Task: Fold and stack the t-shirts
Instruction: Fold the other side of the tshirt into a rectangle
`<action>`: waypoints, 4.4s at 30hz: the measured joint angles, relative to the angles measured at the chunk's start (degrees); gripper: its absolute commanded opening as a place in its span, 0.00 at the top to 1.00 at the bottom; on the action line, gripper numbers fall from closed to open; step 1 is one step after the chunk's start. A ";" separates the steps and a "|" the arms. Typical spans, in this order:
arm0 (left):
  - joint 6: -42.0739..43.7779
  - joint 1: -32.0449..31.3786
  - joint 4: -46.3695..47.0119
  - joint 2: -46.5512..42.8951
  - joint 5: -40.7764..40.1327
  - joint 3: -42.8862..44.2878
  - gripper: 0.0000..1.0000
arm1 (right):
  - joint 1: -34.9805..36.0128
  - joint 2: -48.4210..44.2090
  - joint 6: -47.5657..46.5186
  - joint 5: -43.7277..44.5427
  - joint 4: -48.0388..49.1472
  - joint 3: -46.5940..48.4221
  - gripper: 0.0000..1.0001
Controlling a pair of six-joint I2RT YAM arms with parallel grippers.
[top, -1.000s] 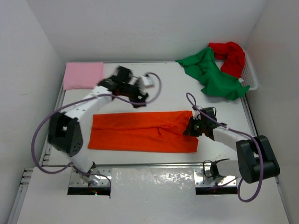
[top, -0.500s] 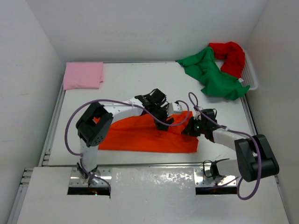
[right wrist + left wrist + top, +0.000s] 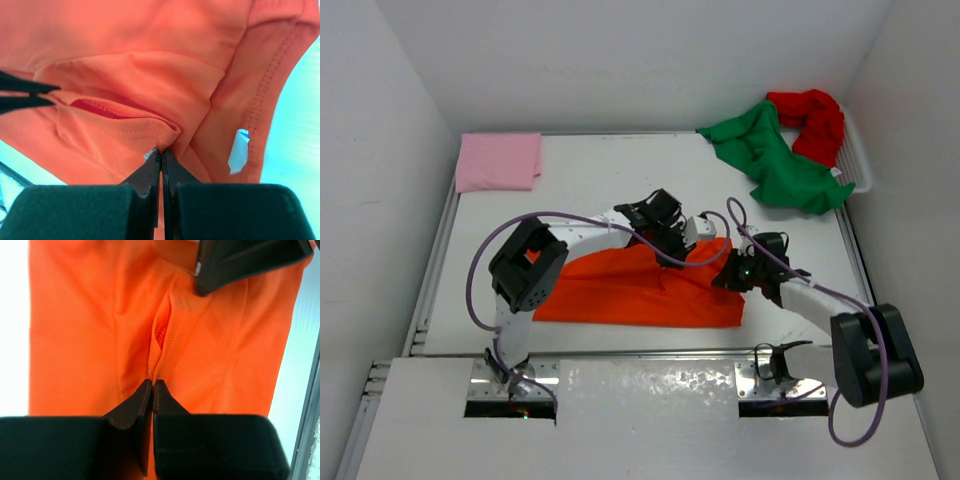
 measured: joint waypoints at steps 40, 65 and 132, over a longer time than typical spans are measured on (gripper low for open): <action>15.37 -0.11 -16.11 -4.00 15.58 -2.54 0.46 | -4.22 -7.85 -0.68 -11.58 -4.83 1.22 0.92; 1.99 46.27 -9.68 -20.17 -17.05 -23.78 0.41 | -7.21 10.32 0.22 7.85 -0.22 11.13 0.67; 28.55 54.77 -8.59 -26.03 -11.30 -29.62 0.44 | 24.52 26.29 -12.48 18.10 -21.42 37.48 0.72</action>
